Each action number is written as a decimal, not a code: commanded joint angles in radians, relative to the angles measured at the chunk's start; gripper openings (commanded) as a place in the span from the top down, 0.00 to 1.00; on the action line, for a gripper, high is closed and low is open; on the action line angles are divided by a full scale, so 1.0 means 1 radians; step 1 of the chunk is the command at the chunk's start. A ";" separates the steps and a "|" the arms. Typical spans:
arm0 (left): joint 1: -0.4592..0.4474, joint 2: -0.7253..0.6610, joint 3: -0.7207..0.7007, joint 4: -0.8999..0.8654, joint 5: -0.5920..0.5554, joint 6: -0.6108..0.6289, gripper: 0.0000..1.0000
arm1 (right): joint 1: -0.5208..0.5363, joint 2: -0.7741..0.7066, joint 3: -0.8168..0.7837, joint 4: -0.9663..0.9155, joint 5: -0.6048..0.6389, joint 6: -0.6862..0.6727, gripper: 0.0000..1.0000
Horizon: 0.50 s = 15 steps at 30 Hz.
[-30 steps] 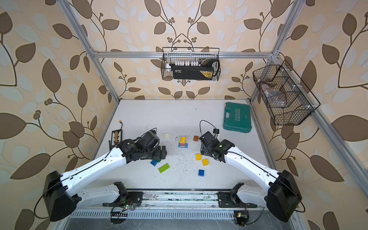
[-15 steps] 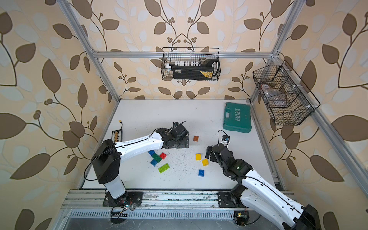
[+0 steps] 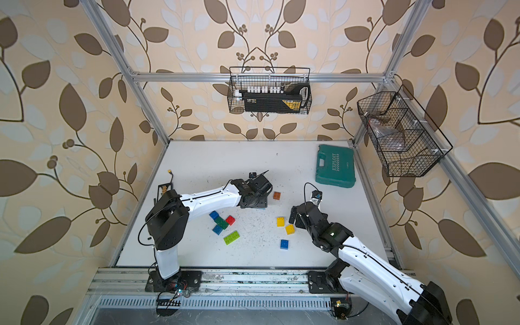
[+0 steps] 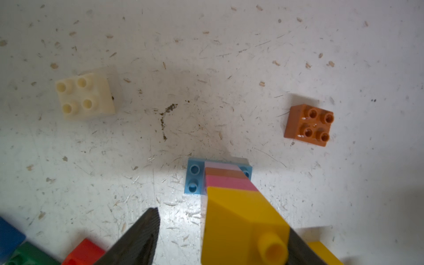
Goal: Assemble the number 1 with lego
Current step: Adjust the lego brick at the center of the board.
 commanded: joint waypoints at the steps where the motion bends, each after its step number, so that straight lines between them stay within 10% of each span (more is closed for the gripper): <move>1: 0.020 0.009 0.031 0.005 0.020 0.017 0.33 | 0.002 -0.010 -0.009 0.012 0.015 -0.002 0.01; 15: 0.063 0.070 0.179 -0.204 0.079 0.005 0.74 | 0.000 0.010 -0.002 0.005 0.025 0.004 0.01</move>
